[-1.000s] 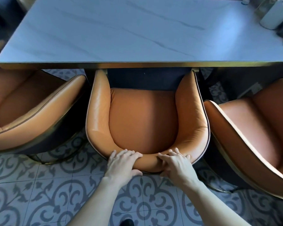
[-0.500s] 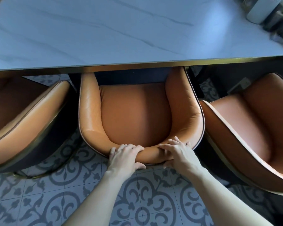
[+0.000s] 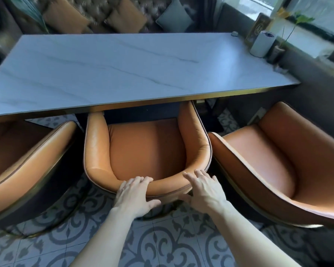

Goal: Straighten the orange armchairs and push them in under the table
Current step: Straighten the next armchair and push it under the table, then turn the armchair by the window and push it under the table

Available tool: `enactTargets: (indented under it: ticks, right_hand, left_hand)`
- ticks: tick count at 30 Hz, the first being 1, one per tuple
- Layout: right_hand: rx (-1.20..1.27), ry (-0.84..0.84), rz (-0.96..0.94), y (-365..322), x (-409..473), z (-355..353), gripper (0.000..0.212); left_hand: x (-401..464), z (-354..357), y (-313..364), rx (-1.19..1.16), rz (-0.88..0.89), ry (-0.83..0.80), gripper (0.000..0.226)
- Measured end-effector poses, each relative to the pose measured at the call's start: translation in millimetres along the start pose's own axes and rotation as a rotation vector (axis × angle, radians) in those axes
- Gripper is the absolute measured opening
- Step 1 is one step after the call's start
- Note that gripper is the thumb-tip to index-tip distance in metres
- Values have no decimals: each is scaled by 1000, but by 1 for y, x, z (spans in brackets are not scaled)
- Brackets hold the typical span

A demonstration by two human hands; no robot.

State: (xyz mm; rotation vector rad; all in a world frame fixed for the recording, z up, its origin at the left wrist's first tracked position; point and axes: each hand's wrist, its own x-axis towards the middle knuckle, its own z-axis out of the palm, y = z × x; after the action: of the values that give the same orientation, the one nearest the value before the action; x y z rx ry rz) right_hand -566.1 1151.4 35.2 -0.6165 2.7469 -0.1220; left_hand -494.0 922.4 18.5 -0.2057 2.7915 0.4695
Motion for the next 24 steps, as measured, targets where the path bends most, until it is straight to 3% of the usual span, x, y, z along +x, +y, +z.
enactTargets:
  ticks: [14, 16, 19, 24]
  right_hand:
    - [-5, 25, 66, 192, -133, -125, 105]
    - [53, 76, 144, 304, -186, -151, 109]
    - [58, 81, 219, 364, -188, -159, 115]
    - [42, 53, 229, 376, -194, -157, 117]
  left_hand:
    - [-51, -46, 243, 31, -37, 50, 105]
    - [-39, -33, 363, 74, 58, 87, 110]
    - [-17, -32, 422, 65, 95, 106, 115]
    - [-16, -24, 436, 90, 115, 91, 115]
